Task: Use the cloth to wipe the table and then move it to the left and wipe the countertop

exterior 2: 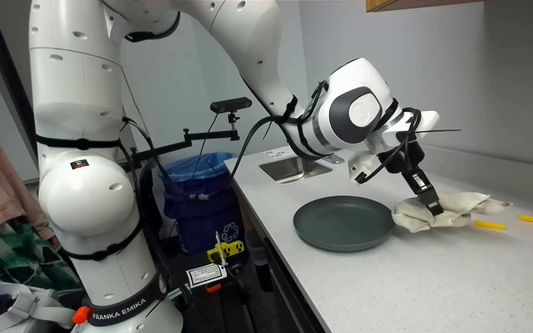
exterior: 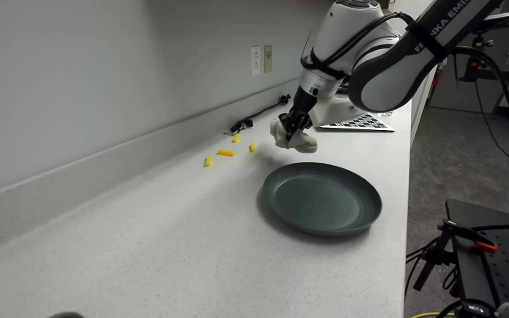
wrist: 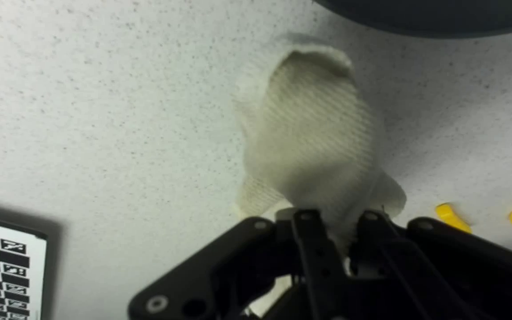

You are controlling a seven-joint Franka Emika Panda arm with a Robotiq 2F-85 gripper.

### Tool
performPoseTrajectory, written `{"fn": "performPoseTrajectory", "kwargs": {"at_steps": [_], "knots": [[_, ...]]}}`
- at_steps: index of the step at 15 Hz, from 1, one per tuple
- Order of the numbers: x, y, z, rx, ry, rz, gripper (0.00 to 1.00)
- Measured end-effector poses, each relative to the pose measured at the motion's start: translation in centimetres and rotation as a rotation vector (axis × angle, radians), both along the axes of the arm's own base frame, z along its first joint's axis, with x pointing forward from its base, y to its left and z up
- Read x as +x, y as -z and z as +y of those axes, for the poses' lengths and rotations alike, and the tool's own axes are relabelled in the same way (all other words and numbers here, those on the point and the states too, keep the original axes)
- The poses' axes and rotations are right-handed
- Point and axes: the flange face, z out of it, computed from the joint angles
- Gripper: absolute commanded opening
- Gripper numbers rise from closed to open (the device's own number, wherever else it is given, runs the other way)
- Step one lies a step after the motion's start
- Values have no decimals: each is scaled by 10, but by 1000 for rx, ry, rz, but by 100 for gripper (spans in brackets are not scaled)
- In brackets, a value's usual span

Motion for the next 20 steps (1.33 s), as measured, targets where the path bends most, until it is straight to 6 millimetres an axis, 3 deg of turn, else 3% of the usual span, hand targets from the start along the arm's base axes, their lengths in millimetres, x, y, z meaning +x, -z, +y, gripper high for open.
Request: {"fn": "performPoseTrajectory", "kwargs": {"at_steps": [3,4,5,13,20], "knots": [[-2,0,7,-22,40,4,3],[-3,2,11,-23,45,17,39],[-5,4,16,-21,46,31,40],[-10,16,47,6,16,106,98],[-7,11,43,15,9,75,100]]}}
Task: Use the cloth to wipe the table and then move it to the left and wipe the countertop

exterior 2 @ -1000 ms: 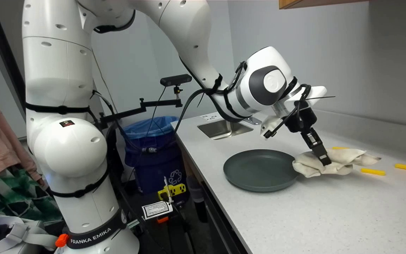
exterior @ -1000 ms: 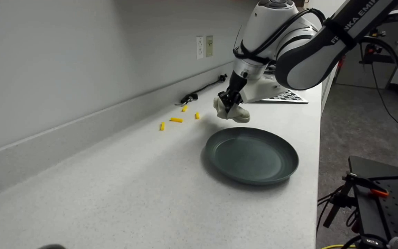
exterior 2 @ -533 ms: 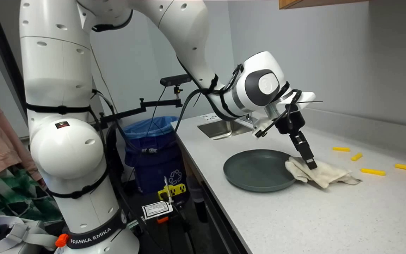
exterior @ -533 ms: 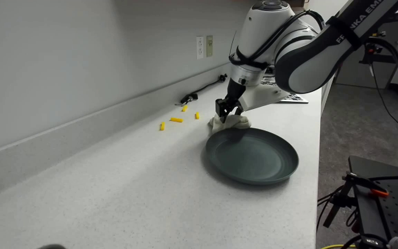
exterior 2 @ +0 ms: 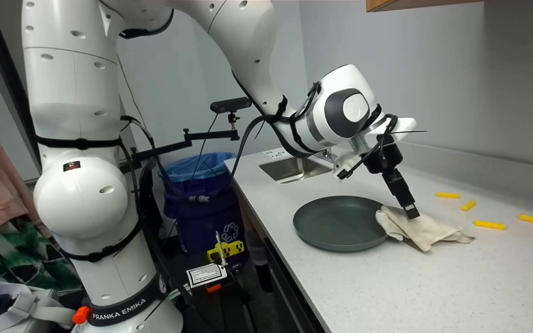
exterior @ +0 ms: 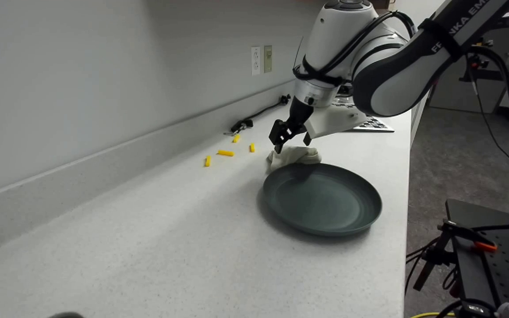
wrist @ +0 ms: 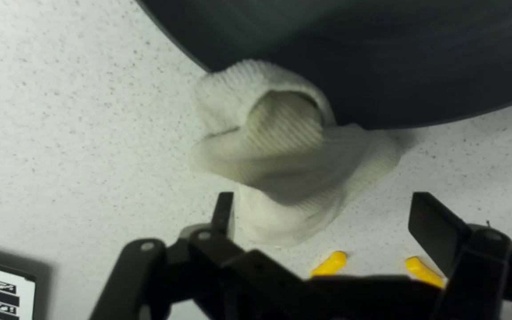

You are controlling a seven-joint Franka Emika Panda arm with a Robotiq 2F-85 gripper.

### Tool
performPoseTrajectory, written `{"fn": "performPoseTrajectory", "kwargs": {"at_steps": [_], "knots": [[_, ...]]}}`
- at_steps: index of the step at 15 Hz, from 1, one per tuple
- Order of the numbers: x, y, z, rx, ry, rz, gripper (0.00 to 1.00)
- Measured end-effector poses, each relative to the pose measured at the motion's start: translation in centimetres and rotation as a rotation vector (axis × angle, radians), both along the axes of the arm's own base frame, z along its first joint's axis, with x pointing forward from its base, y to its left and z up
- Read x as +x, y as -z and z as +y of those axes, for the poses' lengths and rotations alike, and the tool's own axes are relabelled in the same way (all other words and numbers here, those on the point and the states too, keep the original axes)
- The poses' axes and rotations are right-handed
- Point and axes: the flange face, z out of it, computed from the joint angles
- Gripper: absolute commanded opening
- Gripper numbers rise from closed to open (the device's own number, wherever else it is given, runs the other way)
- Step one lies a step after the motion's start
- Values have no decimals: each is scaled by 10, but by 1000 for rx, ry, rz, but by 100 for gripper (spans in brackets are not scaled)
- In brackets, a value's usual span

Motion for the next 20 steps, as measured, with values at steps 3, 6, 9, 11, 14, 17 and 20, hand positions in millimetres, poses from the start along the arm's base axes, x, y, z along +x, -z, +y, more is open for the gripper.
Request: {"fn": "performPoseTrajectory", "kwargs": {"at_steps": [3,6,9,11,14,17,20], "knots": [[1,-1,9,26,-54,-24,100],[-1,2,19,51,-139,-24,100],[-1,4,22,58,-222,-5,100],[-1,4,21,59,-266,3,100],[-1,6,20,59,-267,7,100],[-1,6,20,59,-267,8,100],[-1,7,20,59,-267,9,100]]}}
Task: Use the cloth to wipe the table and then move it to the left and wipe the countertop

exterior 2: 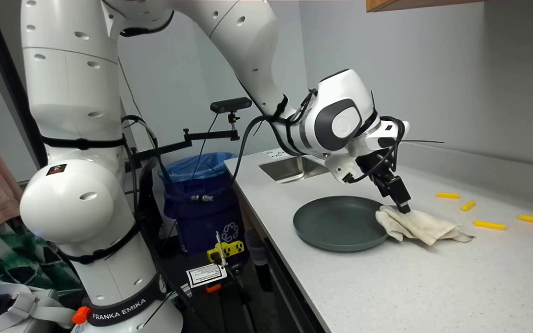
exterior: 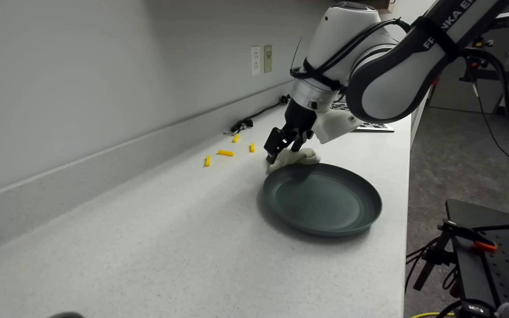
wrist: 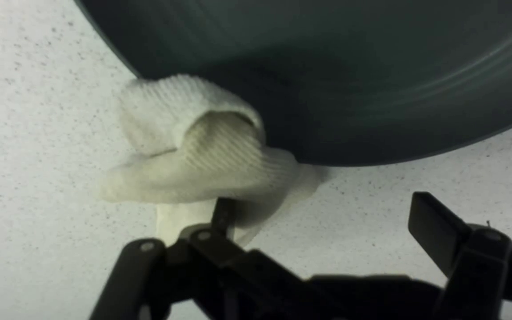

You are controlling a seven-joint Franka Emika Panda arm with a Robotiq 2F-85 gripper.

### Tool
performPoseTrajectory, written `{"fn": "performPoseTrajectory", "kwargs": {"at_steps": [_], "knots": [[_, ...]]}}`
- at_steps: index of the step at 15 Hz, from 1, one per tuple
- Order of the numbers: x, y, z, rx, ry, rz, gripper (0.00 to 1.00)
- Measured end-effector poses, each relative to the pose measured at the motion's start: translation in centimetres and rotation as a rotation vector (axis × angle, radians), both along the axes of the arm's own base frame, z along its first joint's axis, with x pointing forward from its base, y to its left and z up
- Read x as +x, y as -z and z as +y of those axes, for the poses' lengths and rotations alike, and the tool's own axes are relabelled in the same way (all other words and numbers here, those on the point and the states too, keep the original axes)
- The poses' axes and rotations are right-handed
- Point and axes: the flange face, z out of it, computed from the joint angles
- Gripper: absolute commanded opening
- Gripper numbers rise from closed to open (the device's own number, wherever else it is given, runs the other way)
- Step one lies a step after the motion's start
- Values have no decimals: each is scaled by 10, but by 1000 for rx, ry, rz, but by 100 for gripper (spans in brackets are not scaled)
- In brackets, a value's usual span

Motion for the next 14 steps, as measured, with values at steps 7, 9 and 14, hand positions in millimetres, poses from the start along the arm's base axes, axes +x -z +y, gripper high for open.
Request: {"fn": "performPoseTrajectory", "kwargs": {"at_steps": [7,9,14], "knots": [[0,1,2,-4,-17,4,100],[-1,2,2,-6,-15,12,100],[-1,3,1,-6,-14,13,100]]}}
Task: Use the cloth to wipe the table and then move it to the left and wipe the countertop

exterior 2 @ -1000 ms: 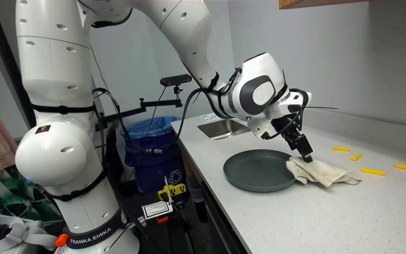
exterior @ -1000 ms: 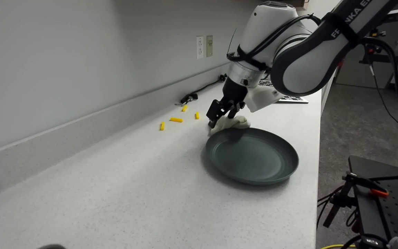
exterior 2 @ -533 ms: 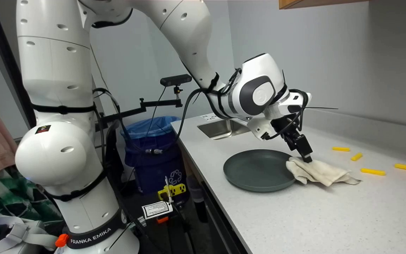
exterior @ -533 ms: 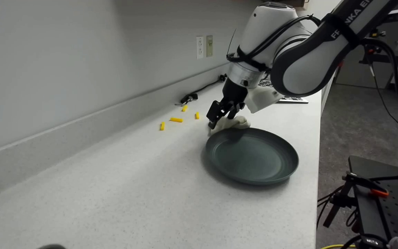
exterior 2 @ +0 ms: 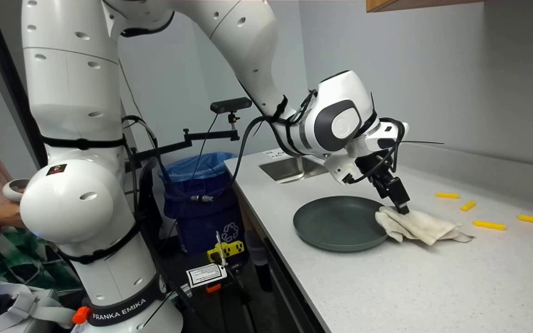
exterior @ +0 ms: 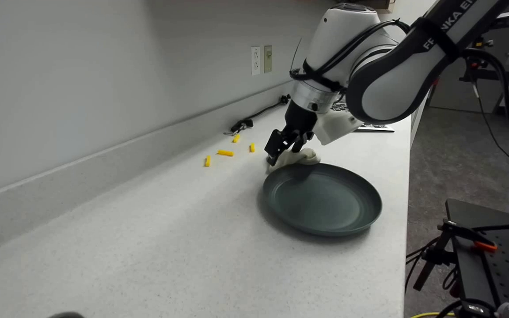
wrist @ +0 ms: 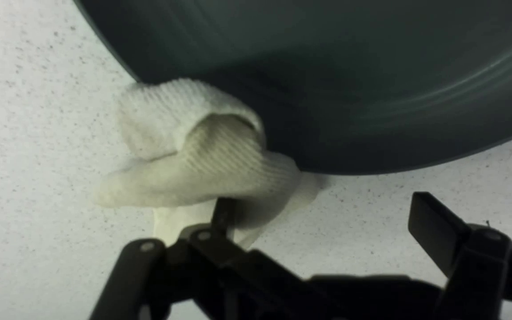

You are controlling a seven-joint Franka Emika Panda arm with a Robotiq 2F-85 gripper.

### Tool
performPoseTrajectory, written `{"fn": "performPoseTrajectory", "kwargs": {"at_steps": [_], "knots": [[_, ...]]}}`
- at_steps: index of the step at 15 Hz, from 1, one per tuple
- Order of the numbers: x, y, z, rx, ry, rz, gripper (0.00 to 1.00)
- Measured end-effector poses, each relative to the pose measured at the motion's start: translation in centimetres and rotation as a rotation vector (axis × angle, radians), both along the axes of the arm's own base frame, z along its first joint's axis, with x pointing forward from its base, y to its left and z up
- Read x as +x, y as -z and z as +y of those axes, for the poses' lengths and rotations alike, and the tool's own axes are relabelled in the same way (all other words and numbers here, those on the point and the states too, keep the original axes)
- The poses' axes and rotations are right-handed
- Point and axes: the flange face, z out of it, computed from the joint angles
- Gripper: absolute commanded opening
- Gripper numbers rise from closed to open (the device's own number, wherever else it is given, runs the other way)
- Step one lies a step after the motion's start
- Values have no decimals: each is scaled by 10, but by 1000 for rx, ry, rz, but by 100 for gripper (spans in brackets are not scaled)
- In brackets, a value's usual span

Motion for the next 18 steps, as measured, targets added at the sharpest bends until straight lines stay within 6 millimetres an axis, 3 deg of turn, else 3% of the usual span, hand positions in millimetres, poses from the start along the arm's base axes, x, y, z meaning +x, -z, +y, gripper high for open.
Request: {"fn": "performPoseTrajectory", "kwargs": {"at_steps": [4,8,11,15,16,17,18], "knots": [[0,-1,-1,-5,-4,-2,100],[-2,-24,-3,-38,-40,-40,100],[-15,-39,-3,-38,-51,-54,100],[-41,-42,9,-17,-68,1,100],[-46,-41,12,-12,-75,19,92],[-51,-40,16,-6,-81,38,74],[-55,-39,21,-1,-88,56,65]]}}
